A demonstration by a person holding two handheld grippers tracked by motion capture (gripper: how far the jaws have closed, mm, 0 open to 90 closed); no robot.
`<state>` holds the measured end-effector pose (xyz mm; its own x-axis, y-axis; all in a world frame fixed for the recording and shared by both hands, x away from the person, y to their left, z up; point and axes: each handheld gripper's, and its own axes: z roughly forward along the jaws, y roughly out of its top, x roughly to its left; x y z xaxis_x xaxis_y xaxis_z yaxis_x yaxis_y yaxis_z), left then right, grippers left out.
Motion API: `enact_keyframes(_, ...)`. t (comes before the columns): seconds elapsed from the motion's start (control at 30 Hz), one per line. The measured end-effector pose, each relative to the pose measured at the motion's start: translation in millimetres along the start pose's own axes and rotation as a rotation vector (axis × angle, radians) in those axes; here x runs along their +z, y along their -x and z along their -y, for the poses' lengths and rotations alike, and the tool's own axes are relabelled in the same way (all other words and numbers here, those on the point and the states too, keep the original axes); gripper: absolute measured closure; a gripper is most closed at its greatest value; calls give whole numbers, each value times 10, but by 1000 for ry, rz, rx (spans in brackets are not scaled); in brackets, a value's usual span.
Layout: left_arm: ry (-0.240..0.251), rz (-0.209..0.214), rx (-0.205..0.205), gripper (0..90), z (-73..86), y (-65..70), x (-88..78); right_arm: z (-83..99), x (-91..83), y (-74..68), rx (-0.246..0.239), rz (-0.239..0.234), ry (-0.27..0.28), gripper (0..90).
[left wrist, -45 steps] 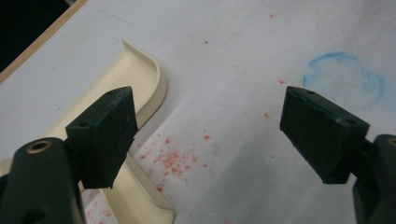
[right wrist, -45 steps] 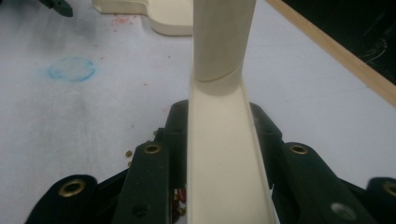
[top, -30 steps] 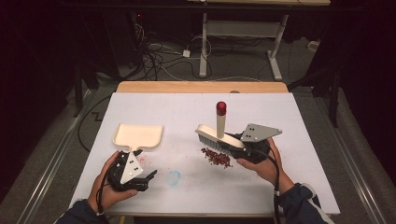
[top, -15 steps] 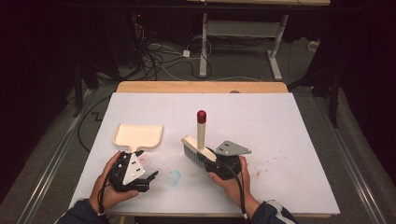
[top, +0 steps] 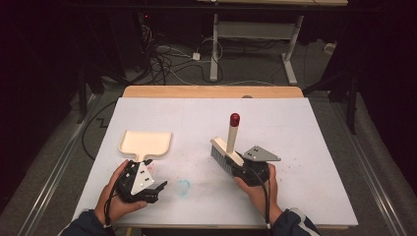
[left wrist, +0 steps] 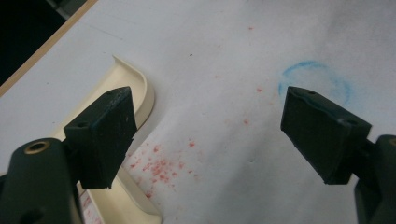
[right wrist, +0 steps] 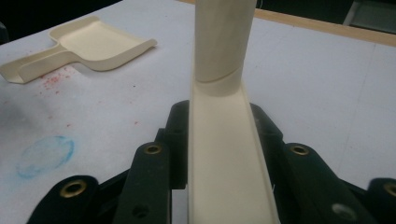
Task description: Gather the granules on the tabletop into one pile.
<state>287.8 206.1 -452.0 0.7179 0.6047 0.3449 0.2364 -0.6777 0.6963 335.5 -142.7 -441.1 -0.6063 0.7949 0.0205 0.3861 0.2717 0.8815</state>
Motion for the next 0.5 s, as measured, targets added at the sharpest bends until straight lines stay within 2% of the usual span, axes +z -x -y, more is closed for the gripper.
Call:
enact_keyframes(0.23,-6,3,0,171,-3,4,15,-68,-99,22,16,-45,34,673)
enact_keyframes(0.27,-7,3,1,171,-1,2,15,-114,-171,31,7,-55,55,673)
enact_keyframes(0.4,-7,2,-1,171,7,-2,14,-164,-325,111,-11,-38,84,673)
enact_keyframes(0.5,-9,3,-1,171,6,0,17,-132,-384,194,-36,9,82,672)
